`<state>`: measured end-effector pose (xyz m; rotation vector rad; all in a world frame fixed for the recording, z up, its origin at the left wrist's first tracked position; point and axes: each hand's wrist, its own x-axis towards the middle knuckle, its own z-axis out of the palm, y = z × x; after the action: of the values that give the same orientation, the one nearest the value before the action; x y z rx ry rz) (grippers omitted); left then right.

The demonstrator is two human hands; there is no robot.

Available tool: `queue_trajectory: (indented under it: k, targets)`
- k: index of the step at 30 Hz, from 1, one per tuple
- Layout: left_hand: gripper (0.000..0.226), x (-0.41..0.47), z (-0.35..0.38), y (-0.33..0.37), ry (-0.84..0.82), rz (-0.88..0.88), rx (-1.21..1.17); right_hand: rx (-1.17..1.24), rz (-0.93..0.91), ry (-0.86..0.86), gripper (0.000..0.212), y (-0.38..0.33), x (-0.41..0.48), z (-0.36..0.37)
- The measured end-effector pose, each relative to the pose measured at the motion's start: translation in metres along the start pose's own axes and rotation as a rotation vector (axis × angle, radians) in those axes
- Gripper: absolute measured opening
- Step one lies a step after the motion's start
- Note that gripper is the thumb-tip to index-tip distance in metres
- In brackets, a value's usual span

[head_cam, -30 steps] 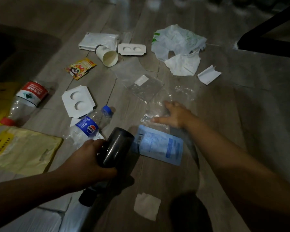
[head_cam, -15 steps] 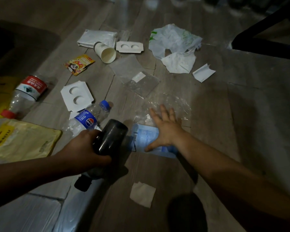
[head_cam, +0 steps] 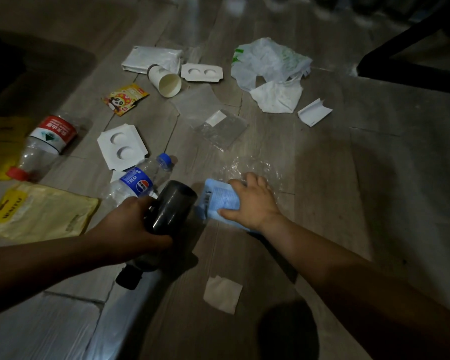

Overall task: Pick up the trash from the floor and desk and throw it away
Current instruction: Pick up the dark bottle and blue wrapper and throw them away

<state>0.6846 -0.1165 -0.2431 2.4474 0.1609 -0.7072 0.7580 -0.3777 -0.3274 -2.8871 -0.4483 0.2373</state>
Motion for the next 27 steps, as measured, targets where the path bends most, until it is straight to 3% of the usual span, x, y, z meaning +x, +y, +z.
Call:
queue_trajectory:
  k: [12, 16, 21, 27]
  targets:
    - [0.068, -0.001, -0.001, 0.0, -0.011, -0.001, 0.0, 0.178, 0.141, 0.061, 0.057, -0.011, 0.008, -0.002]
    - [0.068, -0.001, 0.0, -0.002, -0.018, -0.009, -0.002, 0.28, 0.205, 0.022, 0.04, -0.011, 0.016, -0.006]
    - [0.066, -0.002, -0.002, 0.001, -0.023, -0.001, -0.005, 0.574, 0.312, 0.003, 0.011, -0.007, 0.011, -0.008]
    - [0.063, -0.002, 0.001, 0.008, -0.019, 0.033, -0.041, 0.693, 0.339, 0.034, 0.018, -0.003, -0.003, -0.019]
